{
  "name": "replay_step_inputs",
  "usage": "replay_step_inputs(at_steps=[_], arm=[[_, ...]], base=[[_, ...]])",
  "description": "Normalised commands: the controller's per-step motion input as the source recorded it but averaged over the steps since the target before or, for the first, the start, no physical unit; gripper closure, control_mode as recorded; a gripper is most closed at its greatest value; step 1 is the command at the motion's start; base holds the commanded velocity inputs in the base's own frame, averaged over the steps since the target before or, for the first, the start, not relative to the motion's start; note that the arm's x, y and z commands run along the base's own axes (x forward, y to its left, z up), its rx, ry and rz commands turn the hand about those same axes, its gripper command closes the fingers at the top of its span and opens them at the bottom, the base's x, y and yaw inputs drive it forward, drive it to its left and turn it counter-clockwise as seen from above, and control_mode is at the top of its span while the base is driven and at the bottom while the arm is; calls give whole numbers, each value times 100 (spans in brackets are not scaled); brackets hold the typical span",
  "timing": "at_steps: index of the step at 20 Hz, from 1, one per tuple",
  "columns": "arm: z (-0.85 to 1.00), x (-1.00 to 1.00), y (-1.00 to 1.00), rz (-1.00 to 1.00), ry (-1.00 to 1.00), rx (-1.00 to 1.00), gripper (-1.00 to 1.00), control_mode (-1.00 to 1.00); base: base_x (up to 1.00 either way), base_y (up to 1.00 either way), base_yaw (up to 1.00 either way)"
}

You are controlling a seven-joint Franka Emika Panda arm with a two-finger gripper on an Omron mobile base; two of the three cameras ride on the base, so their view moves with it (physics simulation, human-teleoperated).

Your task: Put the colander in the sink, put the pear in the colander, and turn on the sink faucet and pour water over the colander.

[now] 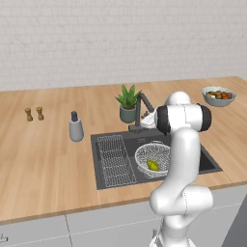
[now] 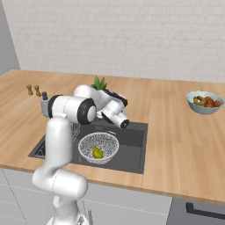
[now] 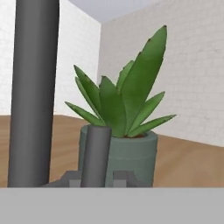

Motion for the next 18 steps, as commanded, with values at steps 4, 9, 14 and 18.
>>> replay_step_inputs(at_steps=[4, 9, 14, 18], arm=[[-13, 16, -27, -5, 0, 0, 100, -100], [-12, 18, -28, -6, 0, 0, 100, -100], [-18, 16, -29, -6, 0, 0, 100, -100], [-21, 5, -31, -5, 0, 2, 100, -100]], base=[[0, 0, 0], [0, 0, 0], [0, 0, 0], [0, 0, 0]])
